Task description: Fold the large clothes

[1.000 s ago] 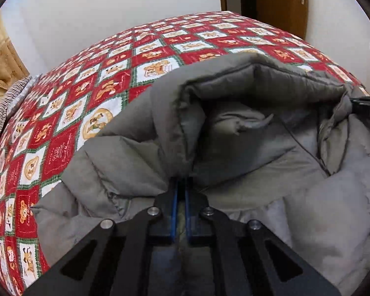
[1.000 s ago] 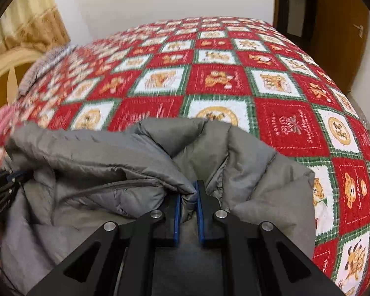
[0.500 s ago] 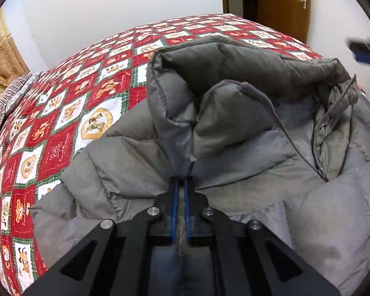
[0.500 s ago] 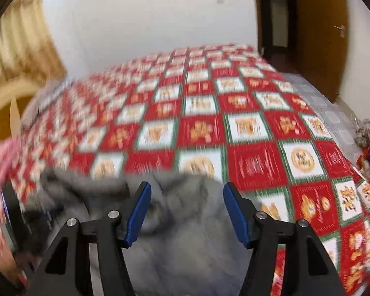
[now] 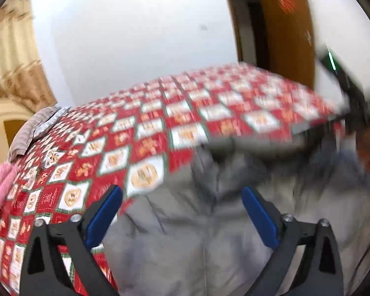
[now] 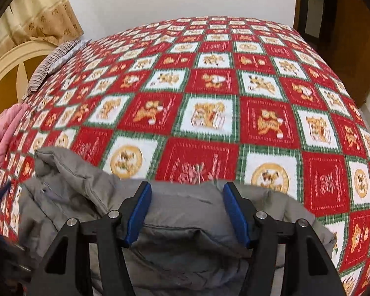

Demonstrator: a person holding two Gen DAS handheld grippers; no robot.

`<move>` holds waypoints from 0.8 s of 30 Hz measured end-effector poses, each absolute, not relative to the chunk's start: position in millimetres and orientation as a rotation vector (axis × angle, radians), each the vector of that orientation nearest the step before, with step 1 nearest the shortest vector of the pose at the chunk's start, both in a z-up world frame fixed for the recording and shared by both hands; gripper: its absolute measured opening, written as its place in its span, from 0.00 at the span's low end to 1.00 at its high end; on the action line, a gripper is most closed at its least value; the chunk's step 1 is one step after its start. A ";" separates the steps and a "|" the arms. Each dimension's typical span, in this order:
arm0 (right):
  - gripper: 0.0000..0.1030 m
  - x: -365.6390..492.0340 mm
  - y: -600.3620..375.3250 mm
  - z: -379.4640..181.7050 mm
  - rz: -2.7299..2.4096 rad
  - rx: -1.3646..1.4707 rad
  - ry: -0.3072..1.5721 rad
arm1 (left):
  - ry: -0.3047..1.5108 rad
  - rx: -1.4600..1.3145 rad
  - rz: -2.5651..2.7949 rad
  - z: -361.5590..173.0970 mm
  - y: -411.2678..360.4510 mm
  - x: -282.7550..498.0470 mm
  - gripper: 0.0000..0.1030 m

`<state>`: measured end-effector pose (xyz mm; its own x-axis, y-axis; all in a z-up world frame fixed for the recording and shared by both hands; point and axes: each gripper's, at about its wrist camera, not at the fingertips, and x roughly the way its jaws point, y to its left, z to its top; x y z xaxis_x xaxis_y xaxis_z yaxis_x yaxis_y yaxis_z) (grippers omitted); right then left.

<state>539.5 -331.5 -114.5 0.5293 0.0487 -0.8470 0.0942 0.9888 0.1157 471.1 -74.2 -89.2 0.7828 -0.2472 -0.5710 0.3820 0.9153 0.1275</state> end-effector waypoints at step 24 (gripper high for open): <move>0.59 508.5 -332.0 -86.0 -0.055 0.114 0.863 | 0.749 0.436 -0.242 -162.4 -136.7 518.7 1.00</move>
